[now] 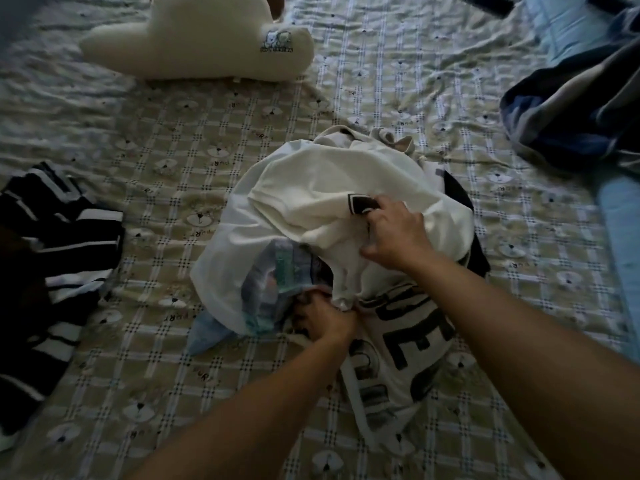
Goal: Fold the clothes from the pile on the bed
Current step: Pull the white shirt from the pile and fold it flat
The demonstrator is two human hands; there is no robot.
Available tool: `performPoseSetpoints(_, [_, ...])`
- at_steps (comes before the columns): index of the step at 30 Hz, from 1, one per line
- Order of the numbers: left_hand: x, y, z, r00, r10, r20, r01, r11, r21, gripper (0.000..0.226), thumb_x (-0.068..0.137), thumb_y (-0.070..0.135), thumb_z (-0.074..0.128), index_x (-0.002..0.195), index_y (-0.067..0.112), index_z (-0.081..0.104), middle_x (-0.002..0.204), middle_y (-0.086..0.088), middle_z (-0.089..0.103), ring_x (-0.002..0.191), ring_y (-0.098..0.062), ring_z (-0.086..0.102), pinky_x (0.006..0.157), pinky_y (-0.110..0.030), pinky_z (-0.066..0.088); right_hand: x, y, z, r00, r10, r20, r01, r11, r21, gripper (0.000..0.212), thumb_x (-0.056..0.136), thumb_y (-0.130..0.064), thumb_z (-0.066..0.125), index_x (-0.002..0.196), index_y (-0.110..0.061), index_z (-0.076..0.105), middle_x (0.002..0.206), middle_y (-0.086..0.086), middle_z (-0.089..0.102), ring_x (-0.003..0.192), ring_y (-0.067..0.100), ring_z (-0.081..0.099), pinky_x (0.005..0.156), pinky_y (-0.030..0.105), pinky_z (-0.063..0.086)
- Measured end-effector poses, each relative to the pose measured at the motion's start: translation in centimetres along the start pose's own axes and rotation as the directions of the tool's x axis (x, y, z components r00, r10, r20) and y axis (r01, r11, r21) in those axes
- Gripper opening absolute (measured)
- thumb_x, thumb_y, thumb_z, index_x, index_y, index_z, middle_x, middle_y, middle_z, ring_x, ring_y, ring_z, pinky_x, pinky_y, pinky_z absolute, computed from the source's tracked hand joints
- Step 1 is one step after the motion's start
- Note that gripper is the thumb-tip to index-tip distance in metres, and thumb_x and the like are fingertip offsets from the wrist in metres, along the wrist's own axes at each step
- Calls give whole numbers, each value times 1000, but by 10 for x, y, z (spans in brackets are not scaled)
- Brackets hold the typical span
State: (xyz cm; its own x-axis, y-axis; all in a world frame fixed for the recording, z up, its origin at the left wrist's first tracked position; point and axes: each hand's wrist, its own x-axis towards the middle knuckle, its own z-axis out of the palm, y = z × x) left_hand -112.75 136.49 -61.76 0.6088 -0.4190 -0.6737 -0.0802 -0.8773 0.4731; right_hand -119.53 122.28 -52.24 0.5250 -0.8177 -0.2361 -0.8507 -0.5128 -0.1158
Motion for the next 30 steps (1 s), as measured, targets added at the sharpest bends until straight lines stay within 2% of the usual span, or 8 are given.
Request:
performPoseSetpoints(6, [32, 87, -24, 848, 524, -79, -521, 852, 54, 24, 92, 26, 56, 109, 8, 58, 118, -17, 61, 108, -37, 58, 89, -39, 48, 5, 35, -58, 970, -3, -245, 79, 951, 299, 43, 75, -29, 74, 113, -10, 68, 124, 8, 51, 101, 30, 57, 81, 37, 50])
performPoseSetpoints(9, [41, 132, -60, 782, 624, 6, -624, 782, -11, 39, 91, 29, 61, 124, 13, 52, 124, -12, 60, 112, -33, 57, 90, -37, 46, -3, 45, -101, 907, 101, -409, 103, 888, 448, 48, 75, -31, 71, 119, -13, 67, 126, 9, 53, 103, 28, 58, 84, 35, 51])
performPoseSetpoints(14, [14, 172, -137, 825, 519, 225, -547, 833, 82, 44, 80, 50, 67, 103, 13, 59, 99, -7, 60, 92, -23, 59, 75, -30, 48, -20, 35, -186, 784, 289, -549, 151, 770, 620, 38, 78, -22, 71, 115, -14, 70, 117, 7, 61, 99, 19, 63, 83, 28, 53])
performPoseSetpoints(17, [-33, 208, -188, 783, 608, 134, -604, 794, -73, 79, 74, 56, 74, 135, 16, 44, 113, -6, 61, 101, -26, 61, 89, -40, 54, -46, 12, -233, 761, 291, -580, 211, 733, 646, 39, 80, -17, 71, 119, -16, 69, 116, 3, 64, 93, 9, 62, 79, 17, 50])
performPoseSetpoints(19, [-79, 239, -221, 702, 657, 275, -577, 750, -323, 93, 67, 66, 72, 142, 20, 40, 125, -5, 59, 109, -24, 60, 98, -47, 51, -67, -5, -266, 759, 270, -592, 255, 714, 652, 43, 80, -12, 71, 123, -16, 67, 118, 1, 64, 96, 6, 60, 80, 7, 46])
performPoseSetpoints(22, [-156, 279, -270, 591, 703, 396, -372, 673, -639, 48, 87, 61, 53, 120, 27, 59, 113, -2, 65, 103, -22, 61, 101, -49, 46, -101, -33, -325, 750, 217, -625, 334, 691, 641, 48, 81, -2, 68, 126, -18, 64, 121, -3, 59, 101, 3, 55, 81, -4, 38])
performPoseSetpoints(27, [-272, 316, -358, 522, 812, 263, -208, 420, -883, 73, 81, 76, 41, 119, 19, 64, 99, -2, 69, 89, -21, 64, 85, -40, 49, -165, -79, -431, 720, 110, -685, 458, 667, 588, 46, 81, -3, 67, 121, -26, 66, 117, -6, 63, 101, 9, 61, 88, 22, 53])
performPoseSetpoints(30, [-341, 319, -408, 512, 852, 106, -335, 312, -889, 52, 83, 49, 64, 119, 13, 65, 103, -10, 69, 84, -22, 66, 70, -34, 53, -206, -107, -478, 746, 9, -666, 509, 636, 580, 44, 77, 1, 68, 108, -30, 70, 98, -12, 67, 86, 5, 65, 81, 31, 58])
